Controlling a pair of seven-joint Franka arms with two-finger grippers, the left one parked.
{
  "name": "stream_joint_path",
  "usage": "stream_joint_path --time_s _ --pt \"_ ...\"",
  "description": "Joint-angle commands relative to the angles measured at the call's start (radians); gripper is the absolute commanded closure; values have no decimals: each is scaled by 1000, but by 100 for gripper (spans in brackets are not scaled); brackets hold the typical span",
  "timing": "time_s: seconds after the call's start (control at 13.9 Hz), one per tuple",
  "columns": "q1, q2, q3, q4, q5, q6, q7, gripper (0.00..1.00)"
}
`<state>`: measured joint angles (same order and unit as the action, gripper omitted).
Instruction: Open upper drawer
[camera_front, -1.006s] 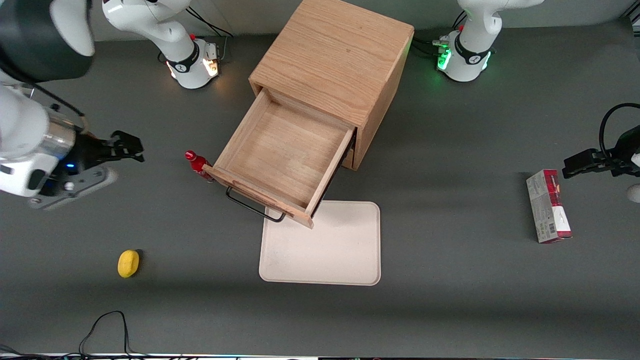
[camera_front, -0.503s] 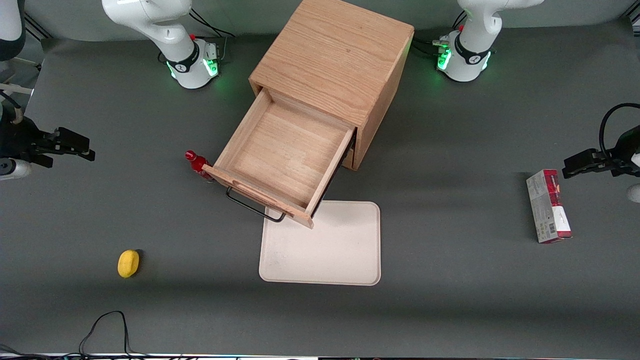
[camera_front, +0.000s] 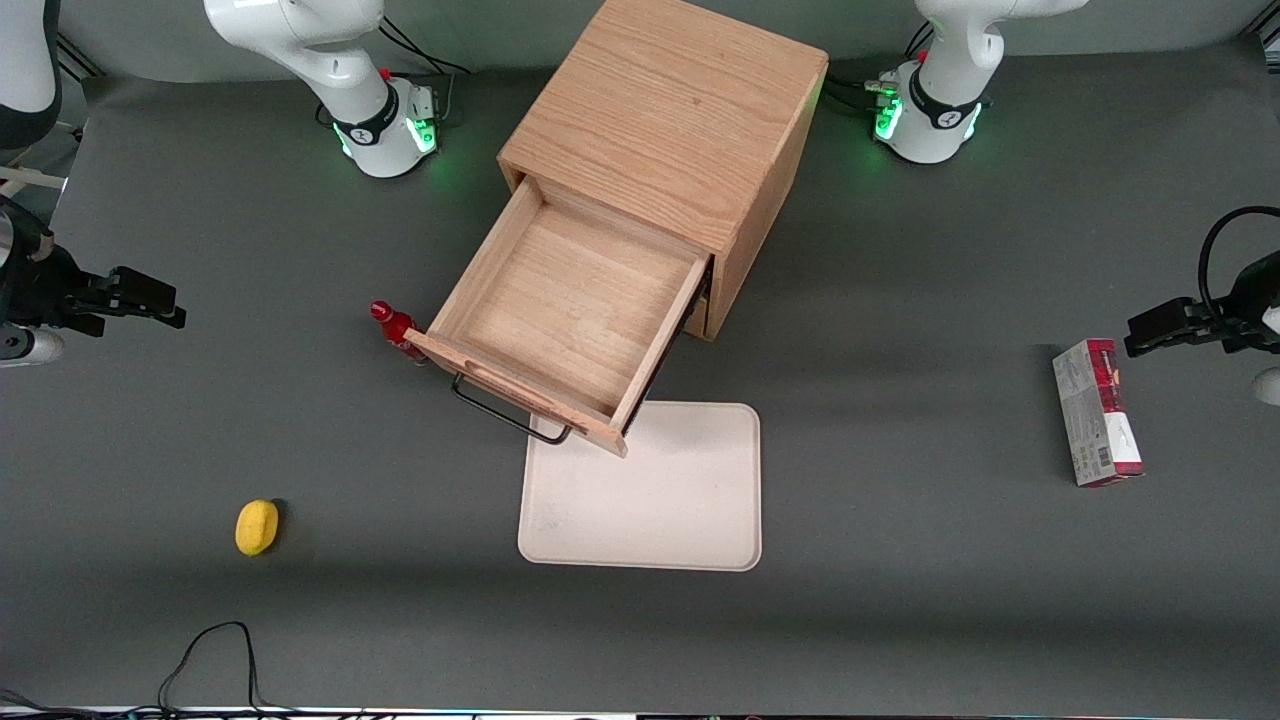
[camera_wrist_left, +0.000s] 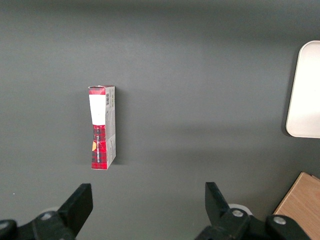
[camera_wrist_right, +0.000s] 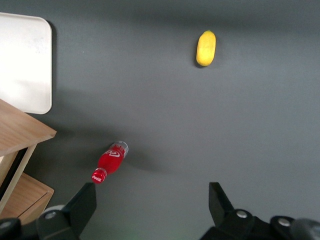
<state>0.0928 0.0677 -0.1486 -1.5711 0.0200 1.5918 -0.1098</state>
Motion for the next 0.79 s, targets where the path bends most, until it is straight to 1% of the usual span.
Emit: stream_joint_path --time_s 0.0,0.29,0.72 --pt "-8 -14 11 -10 -23 19 25 0" --pt "-8 0 11 26 -23 11 24 0" --pt "-7 1 -2 25 -23 5 35 0"
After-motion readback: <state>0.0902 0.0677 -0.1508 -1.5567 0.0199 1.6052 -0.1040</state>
